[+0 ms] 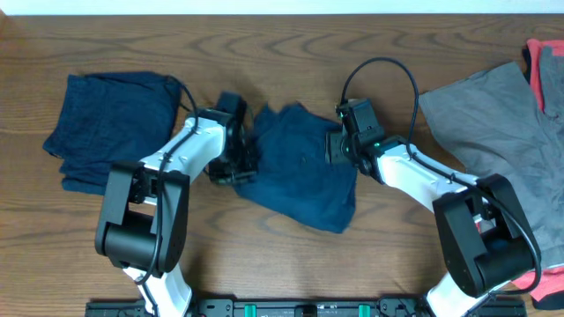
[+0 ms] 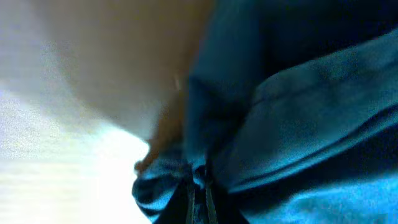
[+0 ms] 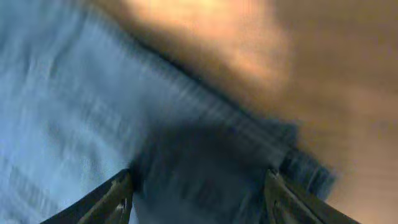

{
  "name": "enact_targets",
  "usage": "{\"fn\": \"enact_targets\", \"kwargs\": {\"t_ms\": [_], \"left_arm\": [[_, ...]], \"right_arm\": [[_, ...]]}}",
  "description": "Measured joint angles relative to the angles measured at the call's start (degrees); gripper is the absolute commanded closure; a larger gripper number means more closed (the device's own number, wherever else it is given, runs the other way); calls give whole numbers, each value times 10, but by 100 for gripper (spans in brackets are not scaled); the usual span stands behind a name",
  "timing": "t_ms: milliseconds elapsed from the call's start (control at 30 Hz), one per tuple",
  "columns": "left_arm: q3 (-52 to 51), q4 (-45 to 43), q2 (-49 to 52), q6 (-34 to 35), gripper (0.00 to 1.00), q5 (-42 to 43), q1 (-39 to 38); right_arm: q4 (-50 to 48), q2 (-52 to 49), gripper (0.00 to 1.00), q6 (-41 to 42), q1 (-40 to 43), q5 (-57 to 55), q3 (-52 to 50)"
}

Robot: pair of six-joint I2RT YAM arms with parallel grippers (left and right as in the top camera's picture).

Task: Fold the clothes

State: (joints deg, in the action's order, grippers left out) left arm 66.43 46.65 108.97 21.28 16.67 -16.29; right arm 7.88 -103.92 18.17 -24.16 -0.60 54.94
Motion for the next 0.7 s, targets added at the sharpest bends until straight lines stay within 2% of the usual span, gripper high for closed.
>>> {"fn": "enact_targets", "kwargs": {"t_ms": [100, 200, 233, 267, 500, 700], "left_arm": [[-12, 44, 0, -1, 94, 30, -23], [-17, 46, -8, -1, 93, 42, -35], [-18, 43, -16, -2, 64, 40, -33], [-19, 37, -28, -2, 4, 35, -30], [-20, -99, -134, -8, 2, -9, 5], [-20, -175, -114, -23, 2, -14, 4]], "right_arm": [[-21, -2, 30, -27, 1, -3, 0], [9, -2, 23, -41, 1, -3, 1], [25, -2, 20, -46, 1, -3, 1], [36, -2, 18, -48, 1, -4, 1], [73, 13, 14, -55, 2, -4, 1], [80, 13, 14, -55, 2, -4, 1]]}}
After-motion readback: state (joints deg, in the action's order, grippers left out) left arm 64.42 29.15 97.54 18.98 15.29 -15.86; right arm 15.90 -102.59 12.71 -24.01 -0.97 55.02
